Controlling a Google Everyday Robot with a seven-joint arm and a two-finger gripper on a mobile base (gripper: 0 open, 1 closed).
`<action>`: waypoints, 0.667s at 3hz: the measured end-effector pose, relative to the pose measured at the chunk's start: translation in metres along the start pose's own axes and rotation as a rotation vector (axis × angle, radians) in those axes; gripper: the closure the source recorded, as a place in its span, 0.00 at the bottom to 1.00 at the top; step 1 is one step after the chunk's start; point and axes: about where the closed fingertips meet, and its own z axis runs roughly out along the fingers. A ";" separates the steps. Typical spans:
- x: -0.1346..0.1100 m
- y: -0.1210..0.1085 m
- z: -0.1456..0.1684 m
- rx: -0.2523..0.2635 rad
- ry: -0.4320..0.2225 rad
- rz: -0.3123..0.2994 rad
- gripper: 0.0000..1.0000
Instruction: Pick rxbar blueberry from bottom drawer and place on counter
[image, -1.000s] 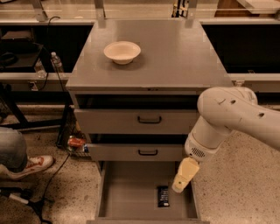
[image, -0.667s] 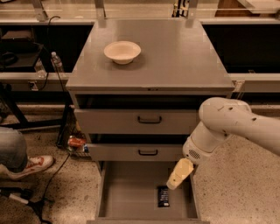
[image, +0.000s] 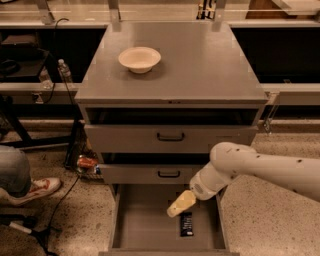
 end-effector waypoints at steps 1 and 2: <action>-0.019 -0.016 0.069 -0.009 -0.093 0.057 0.00; -0.019 -0.018 0.071 -0.004 -0.092 0.063 0.00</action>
Offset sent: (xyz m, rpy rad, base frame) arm 0.0182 0.0233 -0.0503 0.0478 -0.0212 -0.0611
